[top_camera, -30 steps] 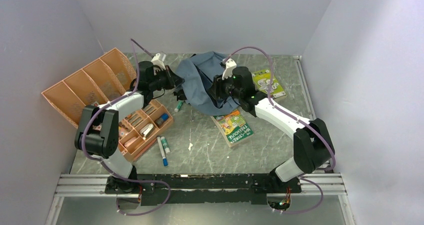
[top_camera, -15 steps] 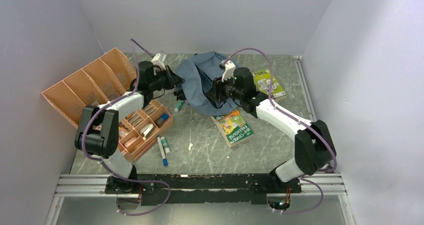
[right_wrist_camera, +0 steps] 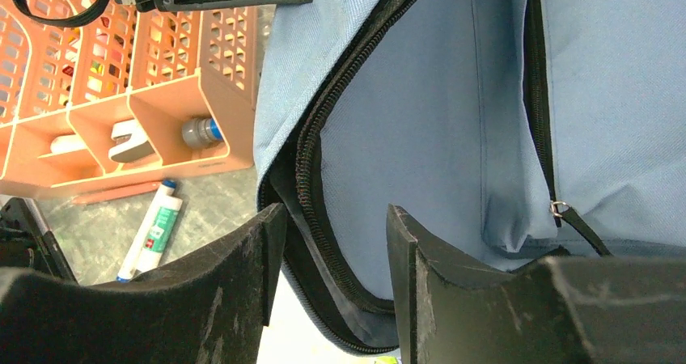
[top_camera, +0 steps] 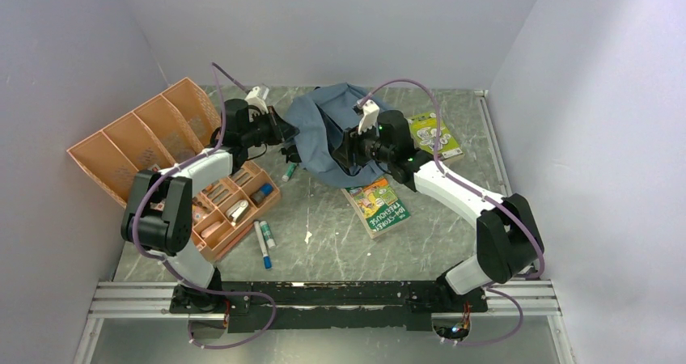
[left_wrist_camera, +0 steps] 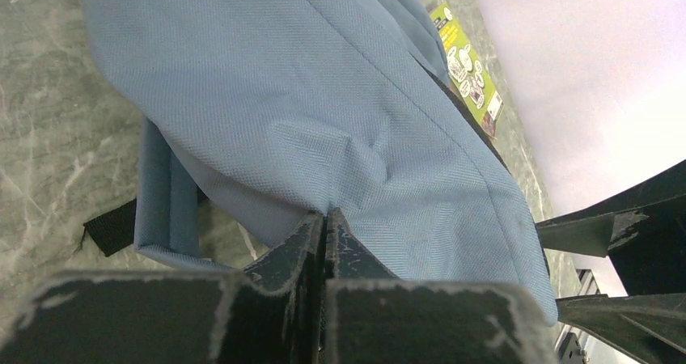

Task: Pack the student bag
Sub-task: Unzip the student bag at the center of the board.

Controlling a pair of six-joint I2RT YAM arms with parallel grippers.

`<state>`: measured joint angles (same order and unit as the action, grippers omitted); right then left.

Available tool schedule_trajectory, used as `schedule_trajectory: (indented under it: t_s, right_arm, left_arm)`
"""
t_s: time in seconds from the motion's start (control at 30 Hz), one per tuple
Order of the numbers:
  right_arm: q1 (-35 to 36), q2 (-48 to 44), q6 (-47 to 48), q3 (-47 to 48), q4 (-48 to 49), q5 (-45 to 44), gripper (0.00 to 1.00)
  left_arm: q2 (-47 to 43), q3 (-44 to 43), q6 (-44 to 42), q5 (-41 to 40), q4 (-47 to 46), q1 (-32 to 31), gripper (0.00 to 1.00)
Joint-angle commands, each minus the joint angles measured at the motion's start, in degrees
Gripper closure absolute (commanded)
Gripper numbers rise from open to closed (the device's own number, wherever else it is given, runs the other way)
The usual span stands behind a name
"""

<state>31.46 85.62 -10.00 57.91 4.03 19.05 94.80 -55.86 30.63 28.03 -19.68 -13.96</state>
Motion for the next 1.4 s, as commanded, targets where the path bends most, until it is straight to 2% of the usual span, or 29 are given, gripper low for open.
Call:
schedule_trajectory:
  t_s: [0.0, 0.13, 0.3, 0.43, 0.6, 0.73, 0.9, 1.2, 1.37]
  right_arm:
    - [-0.2, -1.0, 0.8, -0.1, 0.8, 1.3, 0.47]
    - [-0.1, 0.2, 0.8, -0.1, 0.6, 0.2, 0.49]
    - [-0.1, 2.0, 1.2, 0.9, 0.2, -4.6, 0.53]
    - [-0.1, 3.4, 1.5, 1.9, 1.2, -5.1, 0.59]
    - [-0.1, 2.7, 0.2, 3.2, 3.6, -4.1, 0.84]
    - [-1.1, -0.7, -1.1, 2.6, 8.4, -11.9, 1.00]
    - [-5.5, 0.6, -3.8, 8.0, 6.6, -18.3, 1.00]
    - [-16.3, 7.1, -13.7, 10.8, 6.8, -18.9, 1.00]
    - [-20.3, 12.4, -17.4, 11.9, 9.1, -15.1, 1.00]
  left_arm:
    - [0.6, -1.7, -0.5, 2.9, -3.5, -0.1, 0.95]
    - [0.6, -1.3, -0.3, 3.0, -3.9, -0.2, 0.95]
    - [0.6, -1.3, -0.3, 3.2, -3.7, -0.1, 0.95]
    - [0.2, -1.3, -0.5, 3.2, -3.4, -0.2, 0.95]
    - [0.3, -1.6, -0.7, 2.8, -3.2, -0.1, 0.95]
    - [2.1, -4.8, -0.6, 3.0, -0.3, 1.1, 0.95]
    - [5.2, -12.0, -0.8, 3.5, 1.3, 3.5, 0.95]
    - [15.5, -29.9, -5.9, 2.5, 12.0, 6.6, 0.95]
    - [20.5, -37.5, -7.9, 0.9, 17.7, 7.7, 0.79]
